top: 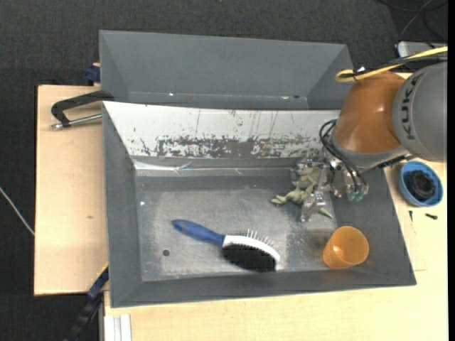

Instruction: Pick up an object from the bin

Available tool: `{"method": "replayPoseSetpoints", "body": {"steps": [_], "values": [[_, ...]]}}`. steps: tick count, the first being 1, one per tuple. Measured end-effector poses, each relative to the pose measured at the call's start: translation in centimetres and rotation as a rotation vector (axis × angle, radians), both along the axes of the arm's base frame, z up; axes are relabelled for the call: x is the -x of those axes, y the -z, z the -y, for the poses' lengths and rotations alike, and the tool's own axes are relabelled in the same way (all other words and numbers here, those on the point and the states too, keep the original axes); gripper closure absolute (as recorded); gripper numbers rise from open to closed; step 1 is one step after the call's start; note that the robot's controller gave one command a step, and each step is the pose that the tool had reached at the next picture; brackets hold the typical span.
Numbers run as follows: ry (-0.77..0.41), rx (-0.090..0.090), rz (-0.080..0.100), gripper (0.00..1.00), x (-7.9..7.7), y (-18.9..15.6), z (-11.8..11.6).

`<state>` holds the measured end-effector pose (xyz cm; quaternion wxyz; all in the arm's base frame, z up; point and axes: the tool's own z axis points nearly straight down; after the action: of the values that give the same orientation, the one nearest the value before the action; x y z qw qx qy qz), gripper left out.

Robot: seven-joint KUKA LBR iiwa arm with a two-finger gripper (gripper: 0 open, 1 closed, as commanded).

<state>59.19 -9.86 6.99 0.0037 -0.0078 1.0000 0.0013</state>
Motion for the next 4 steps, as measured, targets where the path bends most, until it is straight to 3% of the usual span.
{"method": "replayPoseSetpoints", "body": {"steps": [1,2,3,4], "values": [[-0.017,0.002,0.004,0.00,-0.7,-3.4,5.6],[0.220,-0.001,-0.006,0.00,1.2,-3.4,1.8],[0.414,-0.001,-0.005,0.00,0.0,-0.2,-0.5],[0.461,0.001,-0.002,0.00,0.3,-0.1,4.4]]}}
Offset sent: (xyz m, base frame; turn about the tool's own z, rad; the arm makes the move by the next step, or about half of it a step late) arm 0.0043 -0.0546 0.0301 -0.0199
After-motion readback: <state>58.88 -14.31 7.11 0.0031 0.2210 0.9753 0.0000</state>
